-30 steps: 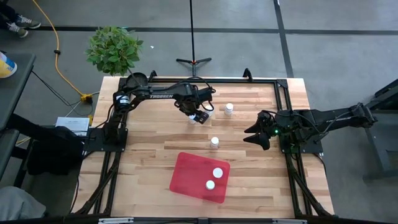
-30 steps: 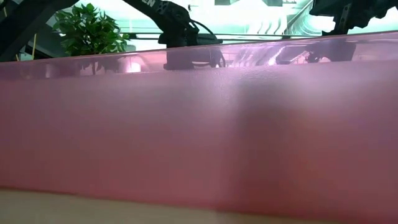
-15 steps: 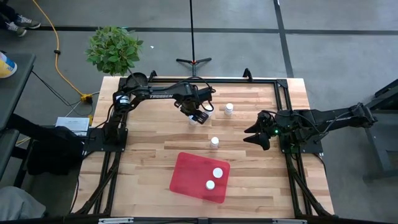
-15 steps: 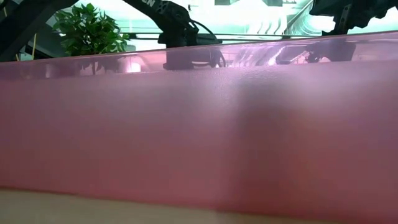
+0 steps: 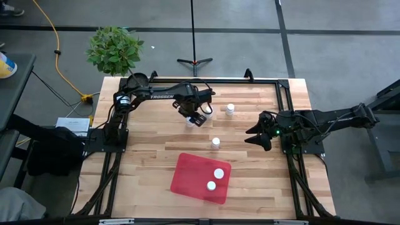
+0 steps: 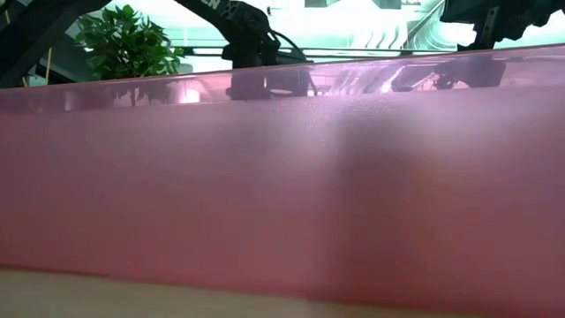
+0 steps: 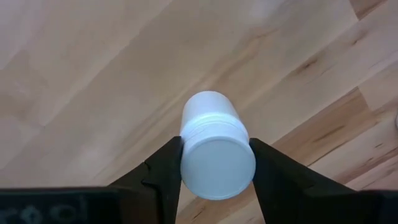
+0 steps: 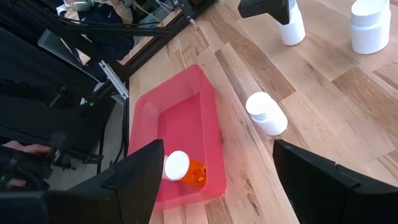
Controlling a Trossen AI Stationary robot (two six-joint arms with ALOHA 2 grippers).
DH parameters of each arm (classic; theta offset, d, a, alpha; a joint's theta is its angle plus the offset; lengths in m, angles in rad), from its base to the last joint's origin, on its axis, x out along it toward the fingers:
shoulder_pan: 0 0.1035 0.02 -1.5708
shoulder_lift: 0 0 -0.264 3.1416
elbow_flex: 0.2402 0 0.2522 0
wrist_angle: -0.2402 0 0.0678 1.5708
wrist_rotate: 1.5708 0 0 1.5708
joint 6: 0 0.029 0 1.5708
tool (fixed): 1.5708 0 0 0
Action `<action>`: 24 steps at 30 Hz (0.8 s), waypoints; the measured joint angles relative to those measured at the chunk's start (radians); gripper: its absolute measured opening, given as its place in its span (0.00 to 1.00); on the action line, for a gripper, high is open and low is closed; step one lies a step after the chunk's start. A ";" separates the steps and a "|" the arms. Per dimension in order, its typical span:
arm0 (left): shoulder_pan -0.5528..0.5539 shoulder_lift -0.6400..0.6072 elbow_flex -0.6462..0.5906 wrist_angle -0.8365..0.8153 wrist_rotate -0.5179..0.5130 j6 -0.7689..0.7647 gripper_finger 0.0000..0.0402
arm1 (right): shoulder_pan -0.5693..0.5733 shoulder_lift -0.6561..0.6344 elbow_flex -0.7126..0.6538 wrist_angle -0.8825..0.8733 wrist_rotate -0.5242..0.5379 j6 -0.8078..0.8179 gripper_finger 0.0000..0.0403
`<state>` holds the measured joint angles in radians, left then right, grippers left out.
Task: Pick and place pill bottles into a basket
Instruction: Put the white medicine bottle into the red container
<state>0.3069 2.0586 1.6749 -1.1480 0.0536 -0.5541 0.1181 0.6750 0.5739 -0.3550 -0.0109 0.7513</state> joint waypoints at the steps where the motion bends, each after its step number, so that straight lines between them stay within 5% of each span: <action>1: 0.000 0.000 0.000 -0.007 0.000 0.000 0.49 | 0.000 0.000 0.000 0.000 0.000 0.000 0.72; 9: 0.000 -0.020 0.043 -0.045 0.019 0.034 0.49 | 0.000 0.000 0.000 -0.007 -0.024 0.000 0.72; 24: 0.000 -0.090 0.330 -0.162 0.006 0.116 0.49 | 0.000 0.000 0.000 -0.030 -0.026 -0.001 0.72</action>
<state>0.3069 1.9685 2.0052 -1.3104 0.0593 -0.4384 0.1183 0.6750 0.5739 -0.3851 -0.0366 0.7506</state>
